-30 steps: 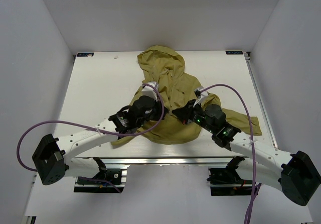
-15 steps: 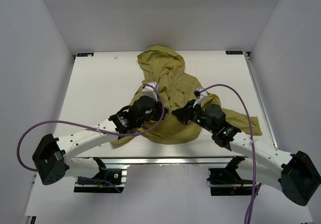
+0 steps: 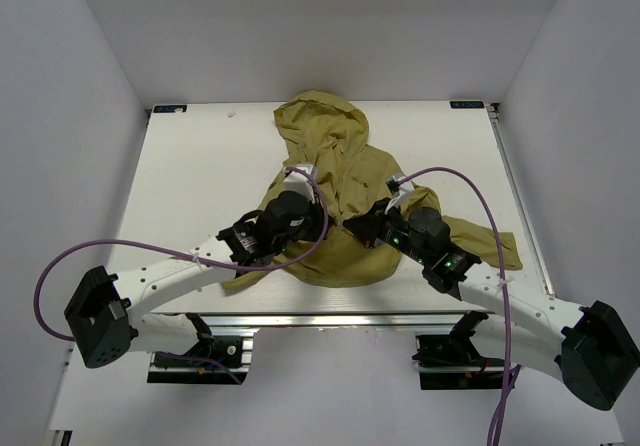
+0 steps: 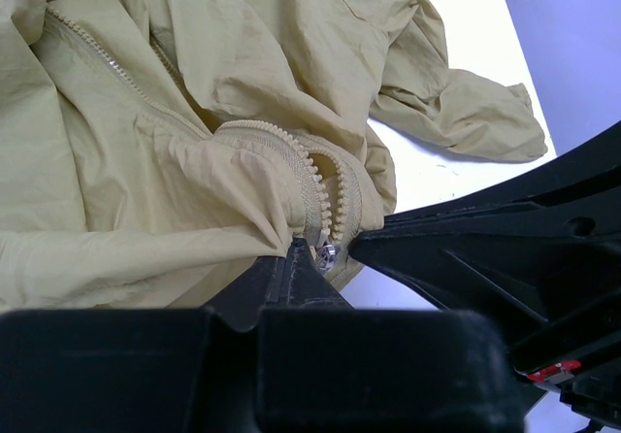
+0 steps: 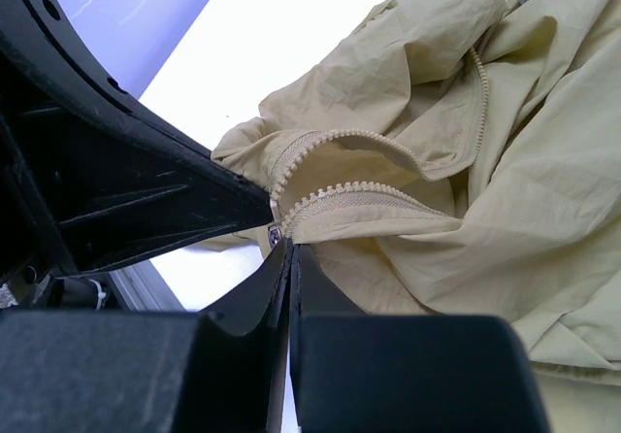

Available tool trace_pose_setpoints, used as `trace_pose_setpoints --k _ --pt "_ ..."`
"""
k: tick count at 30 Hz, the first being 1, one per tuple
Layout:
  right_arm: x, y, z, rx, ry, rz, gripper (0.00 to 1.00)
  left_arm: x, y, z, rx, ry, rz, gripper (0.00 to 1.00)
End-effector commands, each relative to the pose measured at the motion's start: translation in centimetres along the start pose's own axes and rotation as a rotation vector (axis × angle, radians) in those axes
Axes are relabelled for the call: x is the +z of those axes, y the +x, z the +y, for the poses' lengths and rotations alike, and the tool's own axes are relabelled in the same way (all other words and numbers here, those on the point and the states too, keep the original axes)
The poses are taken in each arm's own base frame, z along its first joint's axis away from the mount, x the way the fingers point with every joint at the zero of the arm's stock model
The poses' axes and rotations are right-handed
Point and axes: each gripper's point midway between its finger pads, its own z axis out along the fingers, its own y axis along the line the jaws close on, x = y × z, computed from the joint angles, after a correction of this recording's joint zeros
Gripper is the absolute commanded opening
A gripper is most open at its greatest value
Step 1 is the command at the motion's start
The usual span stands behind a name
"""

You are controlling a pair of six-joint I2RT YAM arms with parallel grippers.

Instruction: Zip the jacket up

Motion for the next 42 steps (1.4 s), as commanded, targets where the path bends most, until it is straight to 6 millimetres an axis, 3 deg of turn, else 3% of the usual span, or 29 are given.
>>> trace_pose_setpoints --k 1,15,27,30,34,36,42 --pt "0.0 -3.4 1.2 -0.031 -0.021 -0.086 0.0 -0.4 -1.0 -1.1 0.013 0.033 -0.014 0.0" --pt "0.5 -3.4 1.3 -0.039 -0.028 -0.084 0.0 -0.2 -0.3 -2.0 0.036 0.082 0.026 0.0" --pt "0.8 -3.9 1.0 -0.034 -0.007 -0.099 0.0 -1.0 1.1 -1.2 0.106 0.096 0.069 0.0" --pt "0.8 -4.2 0.8 -0.048 0.002 -0.097 0.0 -1.5 1.9 -1.1 0.162 0.127 0.1 0.0" --pt "0.8 -4.4 2.4 -0.077 -0.081 -0.029 0.0 -1.6 3.6 -0.7 0.198 0.134 0.17 0.0" --pt "1.0 -3.0 2.2 -0.088 -0.085 0.069 0.0 -1.7 4.7 -0.7 0.208 0.157 0.209 0.0" --pt "0.8 -2.2 1.6 -0.077 -0.072 0.13 0.0 -3.2 7.4 -0.8 0.222 0.245 0.304 0.0"
